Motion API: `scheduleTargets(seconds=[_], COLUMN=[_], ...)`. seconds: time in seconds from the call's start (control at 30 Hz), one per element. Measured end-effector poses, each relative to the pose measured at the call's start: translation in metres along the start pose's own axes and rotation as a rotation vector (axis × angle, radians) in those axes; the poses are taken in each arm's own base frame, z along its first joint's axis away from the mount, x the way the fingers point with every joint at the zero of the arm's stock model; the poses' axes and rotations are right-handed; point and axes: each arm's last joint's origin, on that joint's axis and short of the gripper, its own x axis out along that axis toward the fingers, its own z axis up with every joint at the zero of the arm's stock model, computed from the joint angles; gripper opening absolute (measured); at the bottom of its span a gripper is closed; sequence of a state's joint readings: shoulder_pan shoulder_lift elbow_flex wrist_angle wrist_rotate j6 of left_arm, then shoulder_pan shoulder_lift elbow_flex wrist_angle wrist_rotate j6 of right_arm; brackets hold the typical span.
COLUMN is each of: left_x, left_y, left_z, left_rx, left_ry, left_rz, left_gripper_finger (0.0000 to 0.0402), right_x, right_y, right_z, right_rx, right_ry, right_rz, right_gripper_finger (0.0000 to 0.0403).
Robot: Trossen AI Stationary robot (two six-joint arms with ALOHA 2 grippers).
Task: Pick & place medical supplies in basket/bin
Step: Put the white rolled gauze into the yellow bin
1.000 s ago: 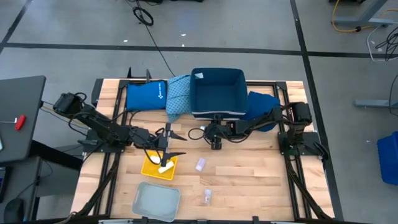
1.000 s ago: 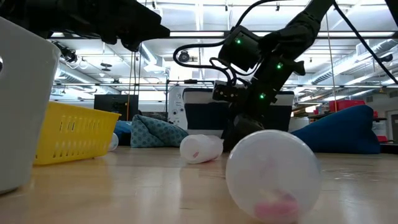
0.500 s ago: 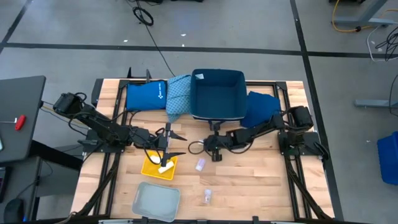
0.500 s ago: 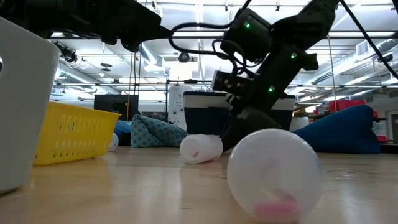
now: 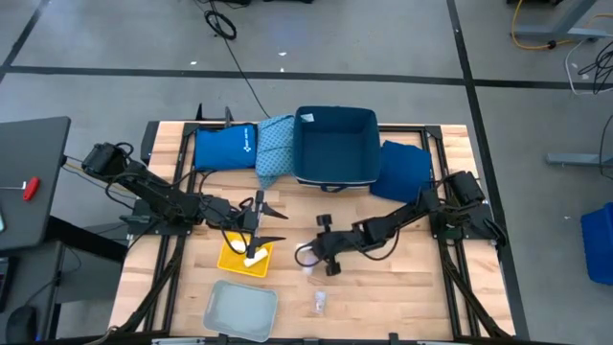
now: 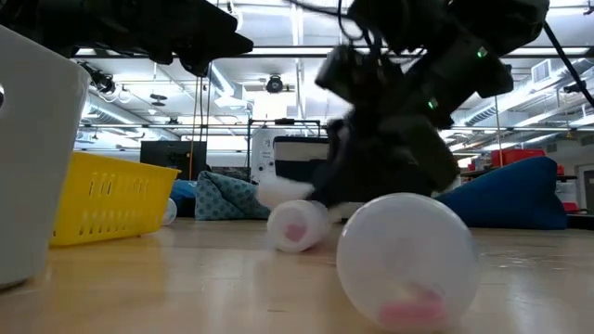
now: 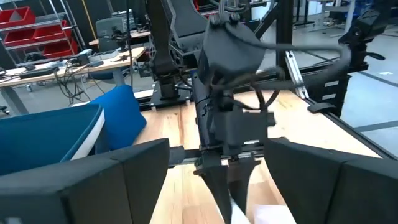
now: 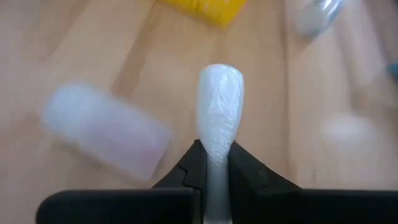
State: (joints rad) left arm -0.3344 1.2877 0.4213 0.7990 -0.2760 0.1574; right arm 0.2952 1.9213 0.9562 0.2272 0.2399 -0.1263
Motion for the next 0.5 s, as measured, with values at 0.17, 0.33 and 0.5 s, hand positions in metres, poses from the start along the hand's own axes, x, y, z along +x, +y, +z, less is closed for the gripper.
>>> scheduleTargets(seconds=[0.17,0.33,0.5], left_x=[0.000,0.000,0.000], left_y=[0.000,0.000,-0.001], left_z=[0.000,0.001,0.001], left_rx=[-0.002,-0.002,0.002], left_ry=[-0.005,-0.006,-0.010], left_rz=[0.001,0.000,-0.023], left_gripper_finger=[0.0266,0.0266,0.0266], right_x=[-0.001,-0.003,-0.007], right_y=[-0.002,-0.005,-0.006], right_z=[0.010,0.019,0.029], right_rx=[-0.015,-0.019,-0.014], right_ry=[-0.093,-0.167,-0.273], right_rz=[-0.078,-0.147,-0.212], right_gripper_finger=[0.0032,0.0032,0.0032])
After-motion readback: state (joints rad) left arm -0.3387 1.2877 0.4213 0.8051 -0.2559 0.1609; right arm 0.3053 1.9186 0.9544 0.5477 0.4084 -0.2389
